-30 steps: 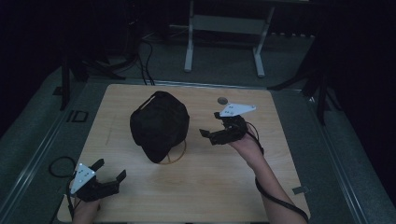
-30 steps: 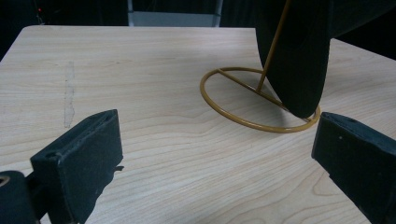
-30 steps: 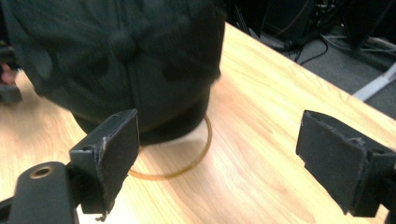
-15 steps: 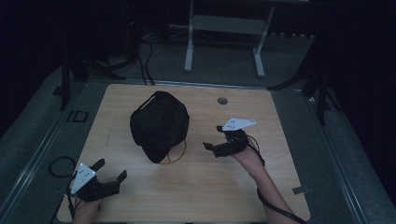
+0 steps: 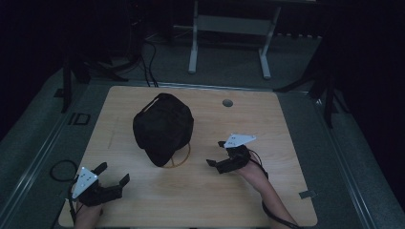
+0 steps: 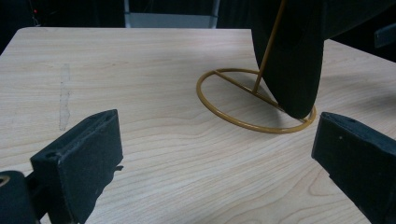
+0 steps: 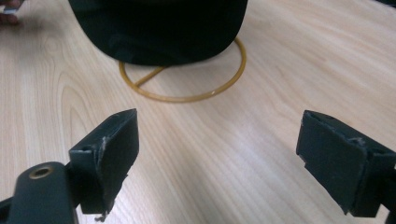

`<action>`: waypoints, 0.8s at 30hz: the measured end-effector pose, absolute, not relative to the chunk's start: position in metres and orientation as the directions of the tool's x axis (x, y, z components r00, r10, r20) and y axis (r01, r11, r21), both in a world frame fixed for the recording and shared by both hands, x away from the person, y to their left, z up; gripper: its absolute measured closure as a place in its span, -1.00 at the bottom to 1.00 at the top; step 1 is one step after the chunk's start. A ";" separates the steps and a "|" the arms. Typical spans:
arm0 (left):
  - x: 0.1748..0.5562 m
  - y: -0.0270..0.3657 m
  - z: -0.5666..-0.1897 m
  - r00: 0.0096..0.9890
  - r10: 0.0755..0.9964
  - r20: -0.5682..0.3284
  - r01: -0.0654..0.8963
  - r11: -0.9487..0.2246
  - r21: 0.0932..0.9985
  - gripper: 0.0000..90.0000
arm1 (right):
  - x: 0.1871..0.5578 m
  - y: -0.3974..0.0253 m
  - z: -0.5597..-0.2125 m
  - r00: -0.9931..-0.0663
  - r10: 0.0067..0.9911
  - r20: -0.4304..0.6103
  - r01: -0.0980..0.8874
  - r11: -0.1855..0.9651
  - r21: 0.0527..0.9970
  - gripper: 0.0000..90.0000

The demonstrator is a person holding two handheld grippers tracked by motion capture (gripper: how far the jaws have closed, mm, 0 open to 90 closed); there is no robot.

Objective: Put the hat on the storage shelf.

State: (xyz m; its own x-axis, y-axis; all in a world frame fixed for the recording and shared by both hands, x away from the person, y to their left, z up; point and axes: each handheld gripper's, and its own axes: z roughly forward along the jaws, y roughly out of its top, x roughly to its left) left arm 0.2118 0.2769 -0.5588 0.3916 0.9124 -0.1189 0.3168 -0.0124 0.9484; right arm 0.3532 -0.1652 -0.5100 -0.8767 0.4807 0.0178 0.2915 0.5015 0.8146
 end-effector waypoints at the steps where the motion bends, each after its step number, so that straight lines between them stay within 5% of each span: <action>1: 0.212 0.277 -0.559 0.391 0.913 -0.119 0.317 -0.013 0.948 -0.95 | 0.353 -0.166 -0.512 -0.878 0.479 0.021 0.293 0.503 0.813 -0.71; 24: 0.212 0.277 -0.559 0.391 0.913 -0.117 0.318 -0.014 0.948 -0.95 | 0.334 -0.190 -0.541 -0.870 0.489 0.068 0.339 0.491 0.802 -0.71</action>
State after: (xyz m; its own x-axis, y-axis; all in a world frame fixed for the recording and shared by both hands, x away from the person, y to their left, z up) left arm 0.2115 0.2770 -0.5588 0.3908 0.9130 -0.1173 0.3182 -0.0144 0.9479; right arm 0.3342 -0.1895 -0.5407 -0.8695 0.4892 0.0676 0.3389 0.4914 0.8023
